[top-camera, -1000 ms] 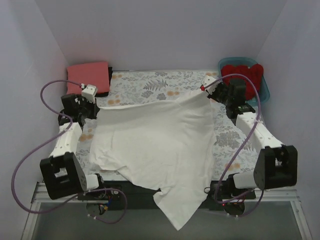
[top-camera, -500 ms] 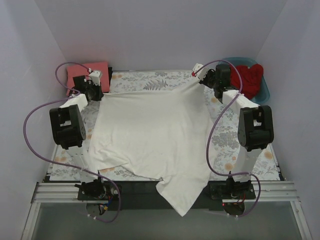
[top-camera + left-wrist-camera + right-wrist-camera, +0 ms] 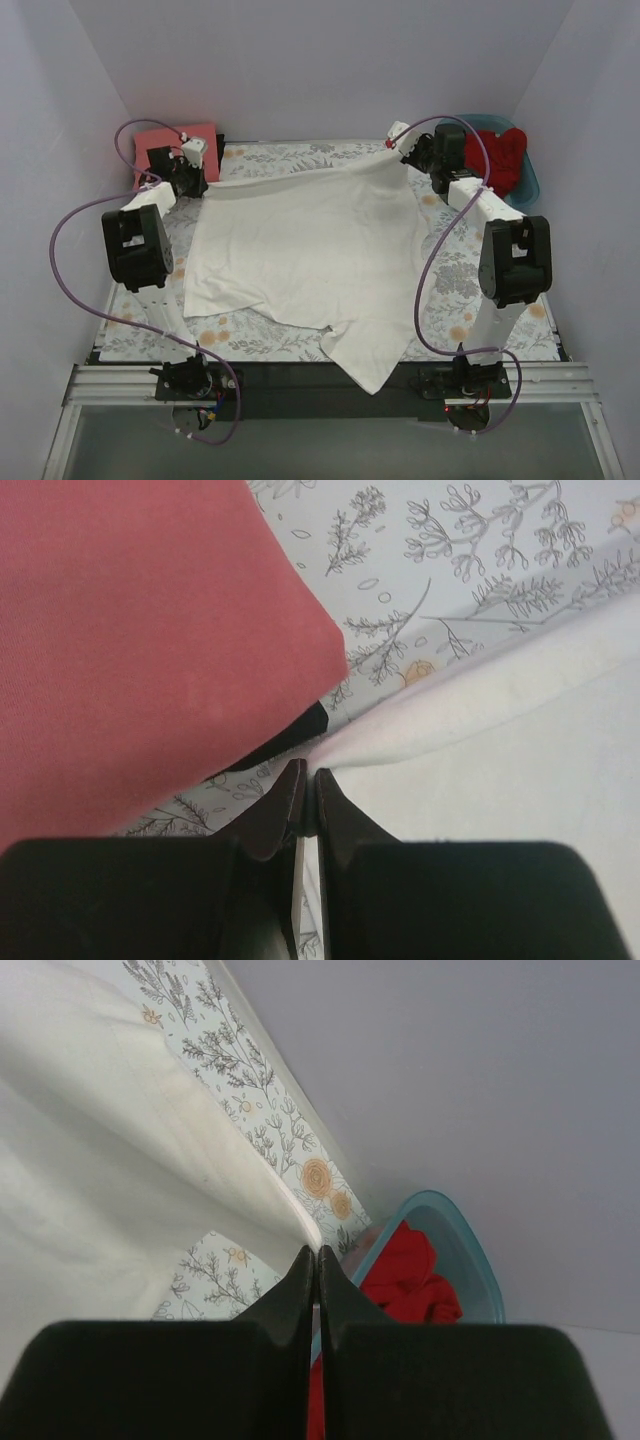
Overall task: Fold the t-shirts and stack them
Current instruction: Fold the tshirt
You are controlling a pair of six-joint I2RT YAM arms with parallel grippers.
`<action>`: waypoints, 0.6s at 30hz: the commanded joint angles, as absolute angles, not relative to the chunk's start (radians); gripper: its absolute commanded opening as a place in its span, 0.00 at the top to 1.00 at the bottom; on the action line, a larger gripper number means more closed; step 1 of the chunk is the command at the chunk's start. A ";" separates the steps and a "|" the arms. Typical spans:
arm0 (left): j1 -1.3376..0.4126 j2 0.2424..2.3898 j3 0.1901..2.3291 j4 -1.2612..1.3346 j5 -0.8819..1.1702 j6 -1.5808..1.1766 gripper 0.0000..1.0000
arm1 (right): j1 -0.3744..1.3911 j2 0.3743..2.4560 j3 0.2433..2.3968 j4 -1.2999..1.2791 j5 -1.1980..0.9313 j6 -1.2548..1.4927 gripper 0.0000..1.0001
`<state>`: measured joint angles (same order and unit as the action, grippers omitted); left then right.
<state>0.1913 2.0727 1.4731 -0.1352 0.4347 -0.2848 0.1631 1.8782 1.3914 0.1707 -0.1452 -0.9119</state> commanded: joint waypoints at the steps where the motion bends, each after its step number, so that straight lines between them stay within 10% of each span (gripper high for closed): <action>1: 0.195 1.938 1.437 -0.179 0.459 -0.180 1.00 | 0.161 1.740 1.370 0.123 -0.176 -0.902 0.99; 18: 0.242 1.847 1.335 -0.264 0.485 -0.018 1.00 | 0.268 1.516 1.273 -0.256 -0.152 -0.854 0.99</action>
<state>0.2363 1.9144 1.3472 -0.2596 0.4629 -0.0654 0.2565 1.5833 1.2835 -0.1864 -0.1780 -0.8841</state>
